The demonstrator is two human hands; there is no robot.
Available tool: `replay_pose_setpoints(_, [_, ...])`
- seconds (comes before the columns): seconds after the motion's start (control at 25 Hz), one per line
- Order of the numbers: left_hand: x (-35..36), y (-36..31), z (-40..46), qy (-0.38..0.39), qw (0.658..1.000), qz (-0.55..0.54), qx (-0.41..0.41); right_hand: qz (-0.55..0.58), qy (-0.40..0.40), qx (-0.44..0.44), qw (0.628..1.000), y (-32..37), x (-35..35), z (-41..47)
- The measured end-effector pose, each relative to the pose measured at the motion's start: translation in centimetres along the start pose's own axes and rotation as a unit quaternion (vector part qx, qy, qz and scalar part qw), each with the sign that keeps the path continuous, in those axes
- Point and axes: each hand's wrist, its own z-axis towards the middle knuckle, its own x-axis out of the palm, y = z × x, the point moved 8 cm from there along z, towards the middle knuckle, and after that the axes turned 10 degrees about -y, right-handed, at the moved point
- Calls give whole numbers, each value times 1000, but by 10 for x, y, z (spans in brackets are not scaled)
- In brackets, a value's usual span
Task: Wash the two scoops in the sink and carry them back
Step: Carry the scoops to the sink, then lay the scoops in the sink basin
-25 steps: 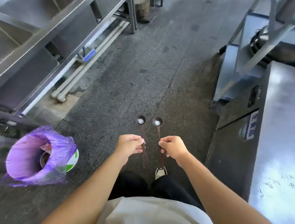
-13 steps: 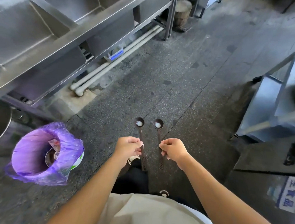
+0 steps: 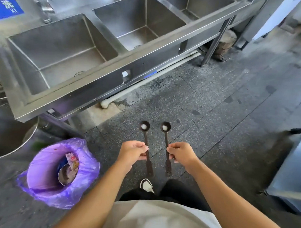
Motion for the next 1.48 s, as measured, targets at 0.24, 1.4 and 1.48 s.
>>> replay_pose_setpoints(0.24, [-37, -33, 58, -51, 998, -35, -26, -12, 52, -34, 998, 94, 42, 49])
replay_pose_setpoints(1.4, [-231, -240, 283, -250, 947, -190, -69, -148, 254, -147, 945, 440, 279, 257])
replay_pose_setpoints(1.48, [-258, -246, 306, -239, 950, -189, -70, -140, 241, -139, 950, 458, 305, 262])
